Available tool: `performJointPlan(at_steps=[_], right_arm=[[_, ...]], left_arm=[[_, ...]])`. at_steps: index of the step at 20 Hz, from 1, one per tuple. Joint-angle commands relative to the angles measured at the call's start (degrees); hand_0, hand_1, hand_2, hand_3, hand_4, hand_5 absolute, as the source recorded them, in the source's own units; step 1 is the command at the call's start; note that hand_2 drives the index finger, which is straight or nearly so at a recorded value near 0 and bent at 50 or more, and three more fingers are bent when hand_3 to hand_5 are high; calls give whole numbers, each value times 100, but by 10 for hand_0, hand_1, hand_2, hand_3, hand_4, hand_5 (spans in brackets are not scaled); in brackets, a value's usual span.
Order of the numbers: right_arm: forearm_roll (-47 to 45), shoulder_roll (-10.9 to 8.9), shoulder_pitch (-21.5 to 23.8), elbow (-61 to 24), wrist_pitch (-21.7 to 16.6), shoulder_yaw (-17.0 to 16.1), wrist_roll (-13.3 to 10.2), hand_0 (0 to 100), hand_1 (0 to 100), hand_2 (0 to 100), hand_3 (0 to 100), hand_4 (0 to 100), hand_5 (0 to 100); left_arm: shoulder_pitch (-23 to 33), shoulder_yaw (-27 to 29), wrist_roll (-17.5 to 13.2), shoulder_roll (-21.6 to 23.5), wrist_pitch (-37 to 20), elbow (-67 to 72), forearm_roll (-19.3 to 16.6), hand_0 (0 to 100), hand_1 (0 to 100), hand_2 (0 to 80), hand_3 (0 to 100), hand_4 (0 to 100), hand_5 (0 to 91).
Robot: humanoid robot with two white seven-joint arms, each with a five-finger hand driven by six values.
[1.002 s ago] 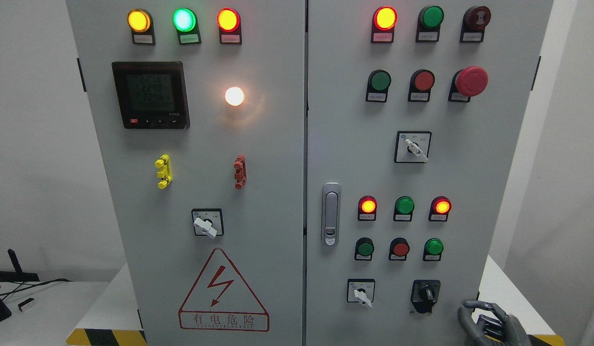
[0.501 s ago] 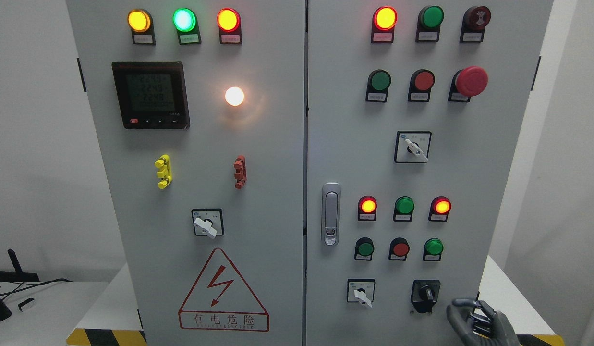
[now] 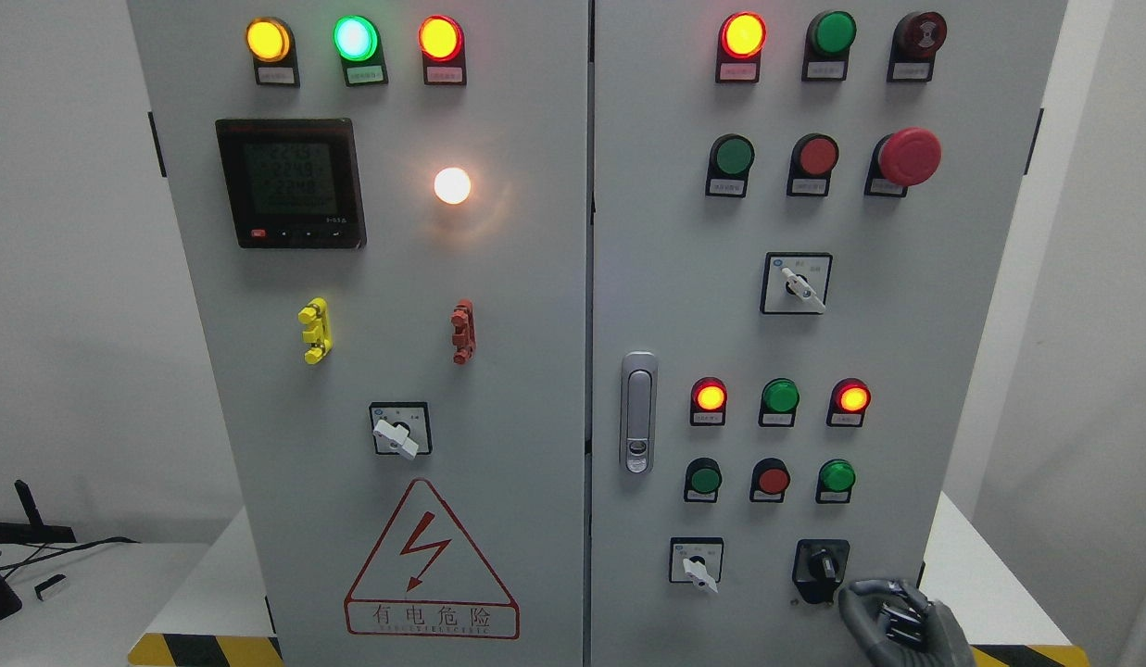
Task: Trip black knob to open circuit
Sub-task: 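Close the right hand fingers around the black rotary knob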
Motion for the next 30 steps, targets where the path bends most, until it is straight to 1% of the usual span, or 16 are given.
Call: performJointPlan(at_steps=[1, 19, 23, 30], right_arm=[[0, 14, 23, -27, -13, 68, -1, 416, 762, 449, 1000, 1000, 976], [18, 22, 32, -159, 5, 68, -10, 424, 762, 451, 1000, 1000, 976], [18, 66, 49, -194, 5, 77, -1, 425, 762, 451, 1000, 1000, 976], [18, 75, 111, -308, 22, 77, -10, 425, 762, 451, 1000, 1000, 975]], left_arm=[[0, 0, 5, -7, -5, 0, -176, 120, 389, 0, 0, 0, 0], [0, 0, 5, 1, -5, 0, -176, 120, 389, 0, 0, 0, 0], [0, 0, 5, 1, -5, 0, -176, 120, 389, 0, 0, 0, 0], [0, 0, 5, 1, -5, 0, -176, 120, 389, 0, 0, 0, 0]])
